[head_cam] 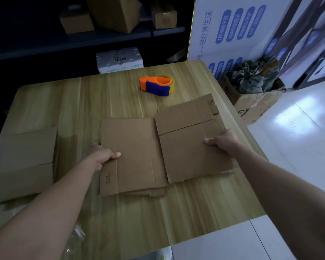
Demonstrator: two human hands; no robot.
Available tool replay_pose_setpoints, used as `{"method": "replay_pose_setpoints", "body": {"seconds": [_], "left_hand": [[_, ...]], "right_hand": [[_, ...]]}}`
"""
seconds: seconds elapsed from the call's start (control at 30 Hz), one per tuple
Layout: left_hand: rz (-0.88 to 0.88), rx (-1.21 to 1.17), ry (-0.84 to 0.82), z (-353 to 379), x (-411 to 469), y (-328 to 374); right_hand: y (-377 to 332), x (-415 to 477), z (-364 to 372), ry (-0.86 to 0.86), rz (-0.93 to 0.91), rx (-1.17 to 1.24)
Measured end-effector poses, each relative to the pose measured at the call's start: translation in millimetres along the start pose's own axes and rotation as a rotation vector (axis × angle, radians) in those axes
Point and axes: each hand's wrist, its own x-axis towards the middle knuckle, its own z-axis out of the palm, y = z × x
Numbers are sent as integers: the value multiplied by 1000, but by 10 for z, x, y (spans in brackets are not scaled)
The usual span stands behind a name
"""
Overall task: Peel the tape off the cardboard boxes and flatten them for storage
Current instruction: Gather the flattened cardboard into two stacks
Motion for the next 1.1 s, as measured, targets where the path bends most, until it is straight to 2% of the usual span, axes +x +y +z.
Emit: {"method": "replay_pose_setpoints", "body": {"seconds": [0.13,0.33,0.57,0.8,0.93,1.1], "left_hand": [[-35,-54,-49,-240,-11,-7],[-40,-176,-62,-405,-97,106],[9,-287,-115,-334,-118,302],[-13,-47,-72,-287,-116,136],[-6,46,-2,-215,-29,-6],[67,287,128,-117,19,-106]], "right_hand": [[40,-48,-167,-7,45,102],[-5,-57,-453,142,62,249],[-39,-127,-456,146,84,222],[55,-96,-158,22,67,149],[123,26,6,47,37,37],[191,118,189,42,-24,-89]]}}
